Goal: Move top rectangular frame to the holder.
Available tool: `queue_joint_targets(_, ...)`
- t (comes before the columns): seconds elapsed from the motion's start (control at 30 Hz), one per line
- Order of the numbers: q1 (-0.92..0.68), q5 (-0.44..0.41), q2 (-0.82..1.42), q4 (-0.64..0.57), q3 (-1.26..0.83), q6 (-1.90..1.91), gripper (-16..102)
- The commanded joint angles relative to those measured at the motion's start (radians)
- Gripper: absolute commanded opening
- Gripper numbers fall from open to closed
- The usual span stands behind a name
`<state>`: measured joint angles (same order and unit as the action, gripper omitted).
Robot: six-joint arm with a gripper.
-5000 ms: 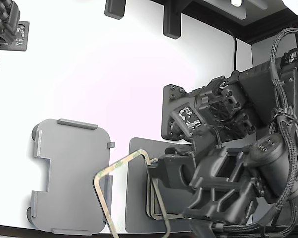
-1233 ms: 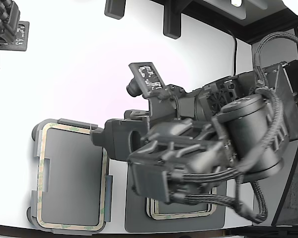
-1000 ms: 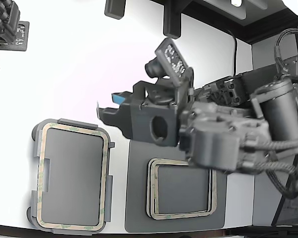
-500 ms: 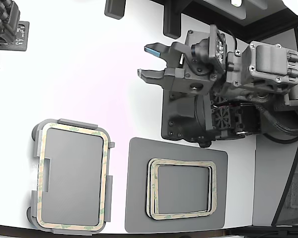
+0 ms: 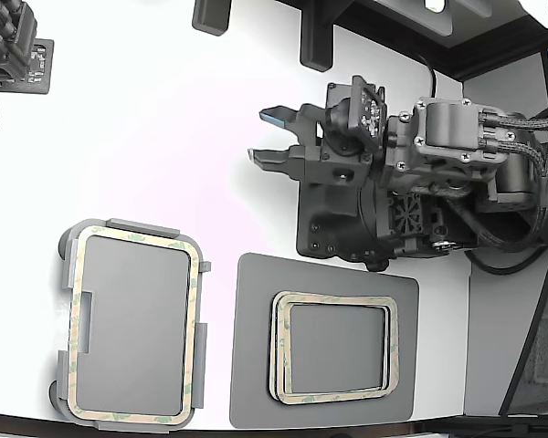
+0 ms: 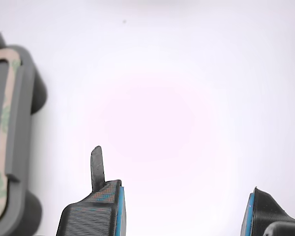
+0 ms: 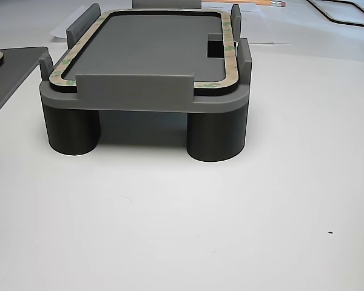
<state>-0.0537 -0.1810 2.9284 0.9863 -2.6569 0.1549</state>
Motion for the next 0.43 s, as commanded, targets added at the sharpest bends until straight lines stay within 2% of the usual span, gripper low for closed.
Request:
queue_joint_targets(0.0,0.012,-0.035,0.028,-0.003,0.021,0.014,100)
queue_joint_targets(0.07,0.012,0.015,0.028,-0.012,0.020,-0.026,100)
queue_joint_targets(0.4,0.012,0.009,0.028,-0.012,0.020,-0.023,100)
